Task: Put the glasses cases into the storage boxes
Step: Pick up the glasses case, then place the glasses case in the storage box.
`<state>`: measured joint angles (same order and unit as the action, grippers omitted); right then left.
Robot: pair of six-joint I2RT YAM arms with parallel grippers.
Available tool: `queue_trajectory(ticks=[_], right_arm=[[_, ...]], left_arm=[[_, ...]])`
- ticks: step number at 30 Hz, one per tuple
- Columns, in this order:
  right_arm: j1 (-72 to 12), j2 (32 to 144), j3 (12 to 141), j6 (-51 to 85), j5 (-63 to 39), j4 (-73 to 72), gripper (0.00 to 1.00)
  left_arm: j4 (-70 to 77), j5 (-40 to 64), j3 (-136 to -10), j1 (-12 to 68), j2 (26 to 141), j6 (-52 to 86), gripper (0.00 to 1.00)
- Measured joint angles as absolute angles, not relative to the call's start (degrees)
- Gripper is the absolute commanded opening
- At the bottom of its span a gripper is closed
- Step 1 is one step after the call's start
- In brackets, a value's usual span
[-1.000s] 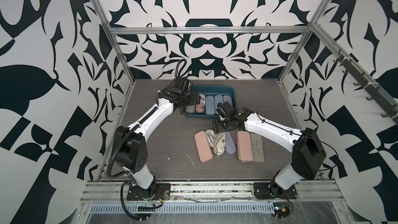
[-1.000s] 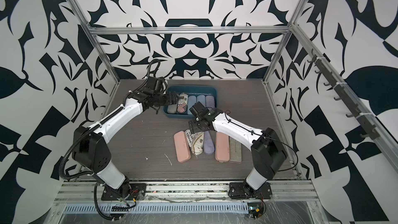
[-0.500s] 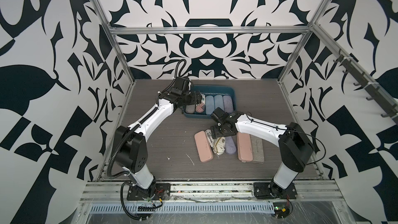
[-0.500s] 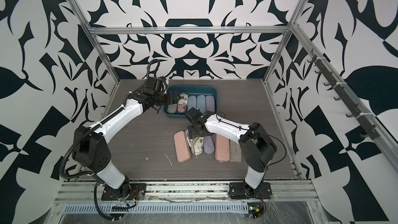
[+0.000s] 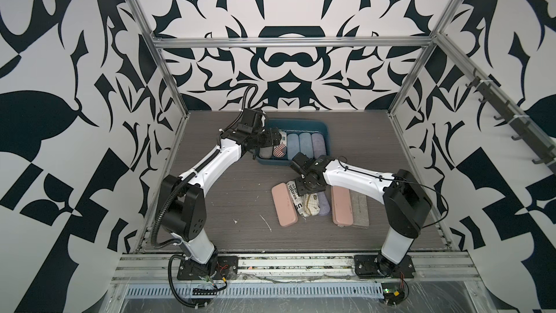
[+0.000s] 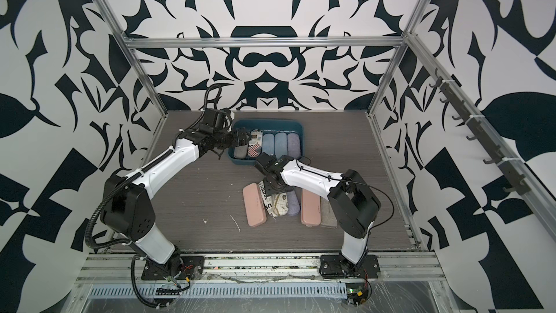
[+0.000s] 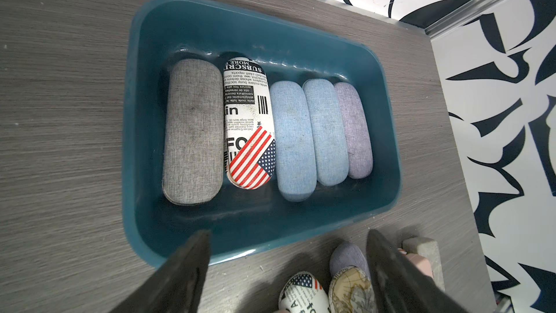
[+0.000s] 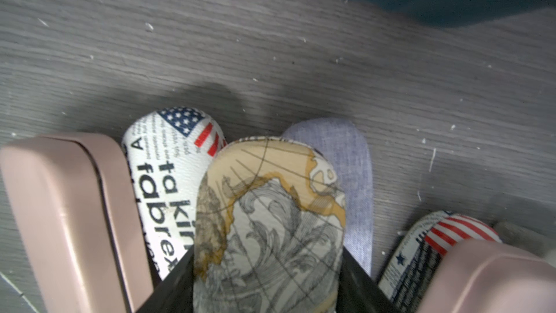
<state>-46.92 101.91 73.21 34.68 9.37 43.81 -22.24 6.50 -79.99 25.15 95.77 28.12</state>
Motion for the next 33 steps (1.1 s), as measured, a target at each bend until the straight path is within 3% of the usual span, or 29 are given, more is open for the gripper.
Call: queue_trajectory(ticks=[11, 17, 24, 33], right_arm=[[-45.89, 99.57, 88.14, 29.67, 14.52, 49.84, 0.55], [-39.27, 101.12, 97.25, 24.86, 14.87, 49.04, 0.55], [-30.24, 112.01, 107.18, 20.01, 14.24, 46.17, 0.55], [-26.04, 124.51, 113.47, 15.20, 14.24, 44.07, 0.55]], left_arm=[[-21.69, 7.01, -78.30, 24.32, 95.74, 28.42, 0.84], [-21.50, 7.60, -78.02, 23.51, 95.74, 28.53, 0.84], [-21.21, 8.16, -77.30, 22.94, 95.74, 28.58, 0.84], [-21.23, 8.64, -77.21, 22.61, 95.74, 28.71, 0.84]])
